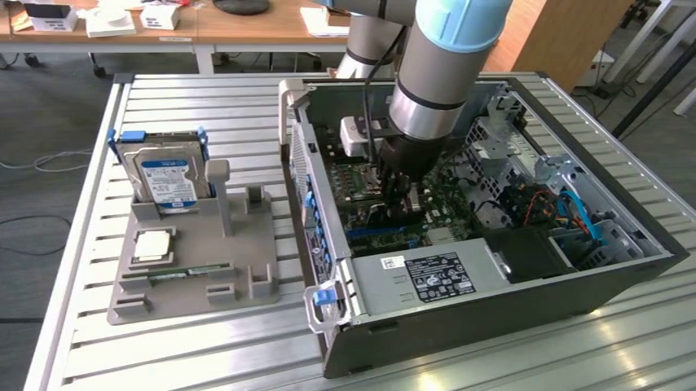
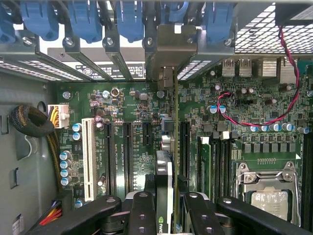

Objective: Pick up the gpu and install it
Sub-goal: 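Insert the gpu into the slot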

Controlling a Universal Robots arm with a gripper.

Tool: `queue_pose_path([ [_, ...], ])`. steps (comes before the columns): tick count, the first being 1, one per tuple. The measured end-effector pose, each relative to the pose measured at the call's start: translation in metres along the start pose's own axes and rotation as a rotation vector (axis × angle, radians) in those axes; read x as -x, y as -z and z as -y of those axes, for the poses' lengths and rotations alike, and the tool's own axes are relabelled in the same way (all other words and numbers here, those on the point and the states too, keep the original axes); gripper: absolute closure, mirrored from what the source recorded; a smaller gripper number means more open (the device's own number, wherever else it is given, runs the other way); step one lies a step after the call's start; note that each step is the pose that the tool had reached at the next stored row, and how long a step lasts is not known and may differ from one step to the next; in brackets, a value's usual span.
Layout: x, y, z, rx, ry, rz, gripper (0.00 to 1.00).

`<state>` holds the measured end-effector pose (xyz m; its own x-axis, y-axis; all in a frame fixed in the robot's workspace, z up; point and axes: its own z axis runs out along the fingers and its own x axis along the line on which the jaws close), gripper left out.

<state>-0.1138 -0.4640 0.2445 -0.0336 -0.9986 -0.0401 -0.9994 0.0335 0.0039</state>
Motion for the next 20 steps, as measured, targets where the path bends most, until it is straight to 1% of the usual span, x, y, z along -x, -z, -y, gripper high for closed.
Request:
queue_pose_path([
  [2,0.000,-0.0002,-0.0001,-0.0003,0.000,0.0004,0.72],
  [3,0.000,0.0000,0.0000,-0.0001,0.000,0.0000,0.66],
  [4,0.000,0.0000,0.0000,-0.0001,0.000,0.0000,0.66],
  [5,0.000,0.0000,0.0000,0.0000,0.000,-0.0002,0.60],
  [9,0.000,0.0001,0.0000,0.0000,0.000,-0.0002,0.60],
  [11,0.000,0.0017,0.0000,0.0001,0.000,-0.0005,0.60],
  [15,0.000,0.0108,0.0000,-0.0001,0.000,0.0007,0.60],
  [20,0.001,0.0255,-0.0001,-0.0006,0.000,0.0017,0.60],
])
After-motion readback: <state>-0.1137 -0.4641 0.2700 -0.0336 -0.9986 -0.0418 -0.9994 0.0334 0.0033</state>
